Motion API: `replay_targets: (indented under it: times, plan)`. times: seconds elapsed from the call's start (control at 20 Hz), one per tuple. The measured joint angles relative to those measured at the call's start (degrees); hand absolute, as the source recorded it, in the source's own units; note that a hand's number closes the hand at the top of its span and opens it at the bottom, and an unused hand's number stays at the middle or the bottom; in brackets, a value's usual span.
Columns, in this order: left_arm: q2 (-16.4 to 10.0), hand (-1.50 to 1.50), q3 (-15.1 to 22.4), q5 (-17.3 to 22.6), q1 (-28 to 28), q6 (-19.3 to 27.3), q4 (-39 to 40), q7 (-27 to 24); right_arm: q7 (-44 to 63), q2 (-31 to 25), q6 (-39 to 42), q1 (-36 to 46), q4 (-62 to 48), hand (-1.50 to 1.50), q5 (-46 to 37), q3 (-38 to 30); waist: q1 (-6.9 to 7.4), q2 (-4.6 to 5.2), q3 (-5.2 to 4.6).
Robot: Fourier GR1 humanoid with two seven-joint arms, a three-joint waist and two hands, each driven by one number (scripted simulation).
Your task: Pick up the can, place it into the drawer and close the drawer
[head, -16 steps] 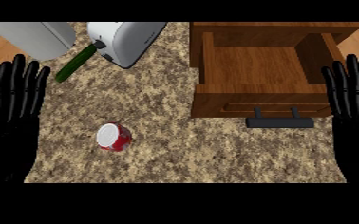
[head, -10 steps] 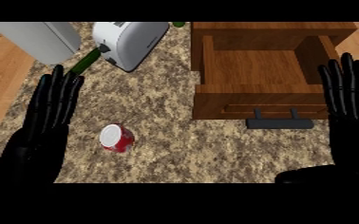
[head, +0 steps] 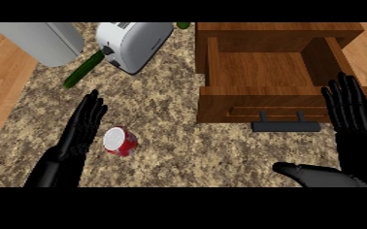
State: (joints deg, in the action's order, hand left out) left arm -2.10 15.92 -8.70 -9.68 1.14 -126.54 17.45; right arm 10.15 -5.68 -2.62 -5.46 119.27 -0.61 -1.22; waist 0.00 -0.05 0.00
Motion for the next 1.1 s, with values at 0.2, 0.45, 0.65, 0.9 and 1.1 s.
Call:
replay_targets:
  times: [0.2,0.45,0.65,0.9,1.1]
  plan:
    - [0.1,-1.5,1.1,-0.8,-1.2,0.4,-2.0,2.5,-0.5,-0.3,1.7,-2.6,0.5,-1.5,1.5,-1.6,-0.04,-0.02,0.0]
    - [0.6,-1.5,2.1,-0.4,-4.1,1.6,-4.6,4.3,-2.9,-0.3,3.8,-5.5,0.3,-1.5,2.9,-3.4,0.0,-0.03,0.0]
    - [0.2,-1.5,1.0,-0.1,-5.8,2.0,-4.4,3.5,-3.3,0.1,4.6,-6.4,0.4,-1.5,3.1,-4.1,0.02,-0.03,0.0]
    - [0.4,-1.5,-1.0,0.8,-4.4,2.4,-1.1,2.1,-5.8,0.5,6.7,-8.9,0.4,-1.5,3.8,-5.3,-0.08,0.0,0.0]
    - [0.7,-1.5,-1.8,1.4,-4.2,2.4,3.0,-1.2,-7.4,0.6,8.0,-9.0,-0.8,-1.5,4.1,-6.6,-0.07,0.0,-0.01]
